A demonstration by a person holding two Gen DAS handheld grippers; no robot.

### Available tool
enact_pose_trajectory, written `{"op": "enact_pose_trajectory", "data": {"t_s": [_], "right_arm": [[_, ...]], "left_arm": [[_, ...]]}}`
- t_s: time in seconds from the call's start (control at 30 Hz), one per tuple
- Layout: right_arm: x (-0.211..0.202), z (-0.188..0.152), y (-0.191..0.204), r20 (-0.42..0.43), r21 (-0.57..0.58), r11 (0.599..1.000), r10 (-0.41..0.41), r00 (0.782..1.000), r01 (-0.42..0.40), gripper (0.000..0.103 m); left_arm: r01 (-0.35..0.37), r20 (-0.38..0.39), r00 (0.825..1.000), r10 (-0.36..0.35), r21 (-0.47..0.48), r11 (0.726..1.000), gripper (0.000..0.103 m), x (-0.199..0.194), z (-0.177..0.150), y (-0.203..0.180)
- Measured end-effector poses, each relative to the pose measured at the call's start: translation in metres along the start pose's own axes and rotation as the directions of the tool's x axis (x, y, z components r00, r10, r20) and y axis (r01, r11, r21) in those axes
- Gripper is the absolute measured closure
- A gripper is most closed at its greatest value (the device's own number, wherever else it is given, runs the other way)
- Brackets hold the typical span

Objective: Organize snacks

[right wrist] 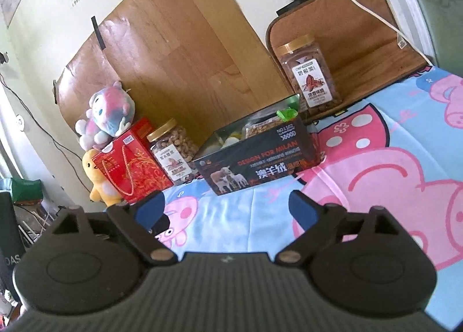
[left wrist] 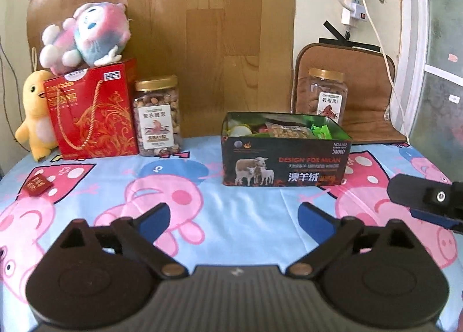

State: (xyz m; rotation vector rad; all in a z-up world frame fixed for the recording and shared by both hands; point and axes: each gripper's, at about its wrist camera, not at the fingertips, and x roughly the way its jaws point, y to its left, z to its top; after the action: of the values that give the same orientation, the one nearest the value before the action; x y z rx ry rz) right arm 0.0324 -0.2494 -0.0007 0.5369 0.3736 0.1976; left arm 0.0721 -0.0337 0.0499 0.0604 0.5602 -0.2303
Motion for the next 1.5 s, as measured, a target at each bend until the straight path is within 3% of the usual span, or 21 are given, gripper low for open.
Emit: {"op": "enact_pose_trajectory", "data": {"t_s": [0.37,0.7,1.0,1.5], "right_arm": [[-0.011,-0.009,0.007,-0.019,0.014,1.0,-0.027,0.999,0.027,0.002],[-0.02,-0.016,0.011,0.028,-0.029,0.996,-0.085,0.996,0.085,0.0],[-0.019,-0.022,0.009,0.065,-0.036,0.987,-0.152,0.986,0.155,0.0],[-0.009,-0.029,0.01,-0.004,-0.017,0.987,-0.157,0.988,0.157,0.0]], "left_arm": [[-0.049,-0.017,0.999,0.05,0.007,0.999,0.0,-0.009,-0.009,-0.005],[-0.125,-0.064,0.99,0.127,0.031,0.992,0.0,-0.001,-0.018,-0.012],[-0.149,-0.094,0.983,0.155,0.069,0.986,0.0,0.009,-0.025,-0.018],[-0.16,-0.151,0.975,0.165,0.046,0.986,0.0,0.016,-0.029,-0.009]]}}
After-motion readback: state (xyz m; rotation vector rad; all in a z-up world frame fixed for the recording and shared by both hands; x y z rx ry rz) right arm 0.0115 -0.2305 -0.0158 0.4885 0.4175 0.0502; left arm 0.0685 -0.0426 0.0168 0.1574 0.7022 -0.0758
